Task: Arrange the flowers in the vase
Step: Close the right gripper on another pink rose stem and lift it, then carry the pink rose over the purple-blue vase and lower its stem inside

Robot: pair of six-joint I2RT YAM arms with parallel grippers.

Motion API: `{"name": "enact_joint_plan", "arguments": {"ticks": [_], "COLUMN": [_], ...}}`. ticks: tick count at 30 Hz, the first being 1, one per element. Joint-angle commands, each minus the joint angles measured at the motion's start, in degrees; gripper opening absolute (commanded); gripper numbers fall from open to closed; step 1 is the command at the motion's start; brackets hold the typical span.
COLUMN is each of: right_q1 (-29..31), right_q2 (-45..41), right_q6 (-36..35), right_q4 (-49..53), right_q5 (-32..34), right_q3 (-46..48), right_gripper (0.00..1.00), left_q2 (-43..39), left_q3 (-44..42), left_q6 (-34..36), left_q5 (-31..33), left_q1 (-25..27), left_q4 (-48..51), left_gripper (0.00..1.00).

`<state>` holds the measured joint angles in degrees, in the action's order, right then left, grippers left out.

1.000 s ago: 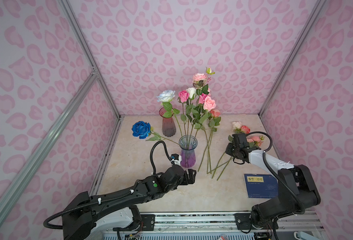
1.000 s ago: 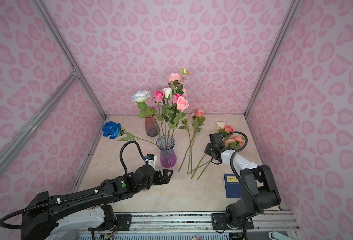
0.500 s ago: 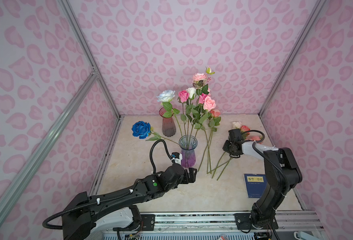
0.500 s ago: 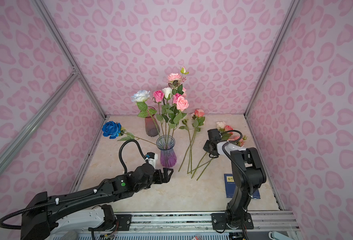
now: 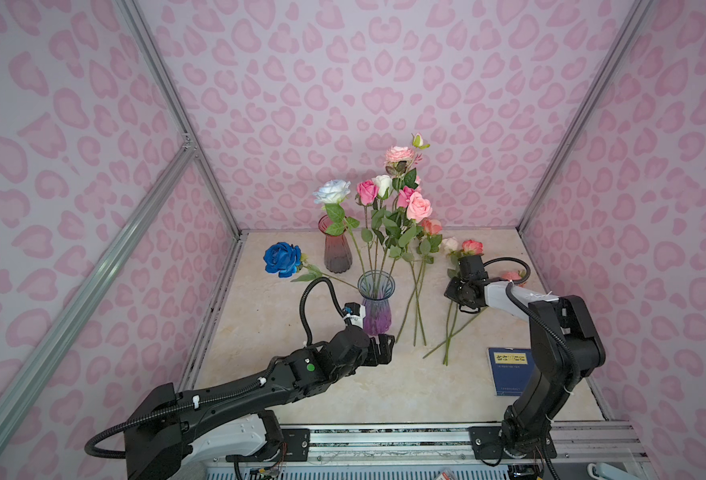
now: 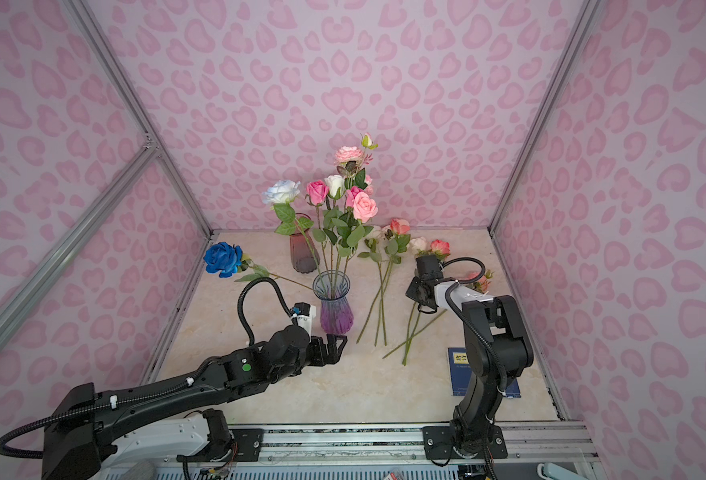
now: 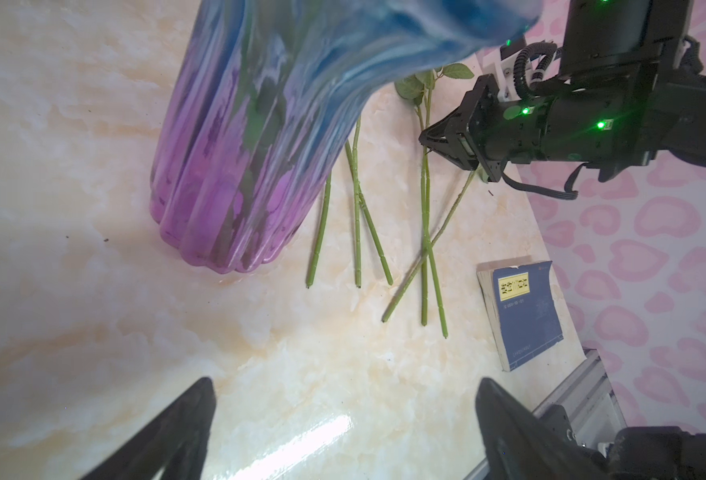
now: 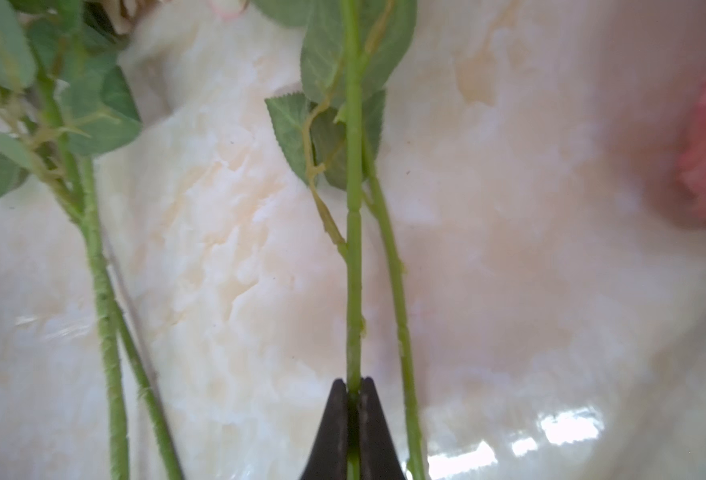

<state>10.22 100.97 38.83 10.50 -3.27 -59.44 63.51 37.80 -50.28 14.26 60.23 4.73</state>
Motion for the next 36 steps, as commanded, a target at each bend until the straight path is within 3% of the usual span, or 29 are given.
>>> {"name": "enact_joint_plan", "arguments": {"ticks": [1,15,21,27,36], "right_q1": [0.1,2.2,11.9,21.0,26.0], "right_q2": [-3.6,-27.9,-39.9,-49.3,-56.6], "right_q6": [1.6,3.5,-1.4,-8.7,-12.3], "right_q4": [-3.8,-17.0,-29.2,-31.6,-32.5], "right_q5": [-1.9,-4.8,1.9,11.3,14.8], "right_q3": [1.5,11.4,20.4,23.2,24.4], "right_gripper": [0.04,0.01,0.02,0.02,0.01], "left_q2": [-1.0,-5.8,-9.1,-12.5,-19.5], "left_q3": [-0.3,-1.7,-2.8,-3.5,-7.0], "left_q6": [0.5,0.8,1.1,1.4,-1.6], "left_q5": [1.5,4.2,6.5,8.7,14.7], "left_q1": [0.0,0.0,0.0,-0.1,0.0], "left_q4": [0.3,2.2,2.3,4.0,4.0], "left_gripper": [0.98,0.98,0.98,0.98,0.97]}}
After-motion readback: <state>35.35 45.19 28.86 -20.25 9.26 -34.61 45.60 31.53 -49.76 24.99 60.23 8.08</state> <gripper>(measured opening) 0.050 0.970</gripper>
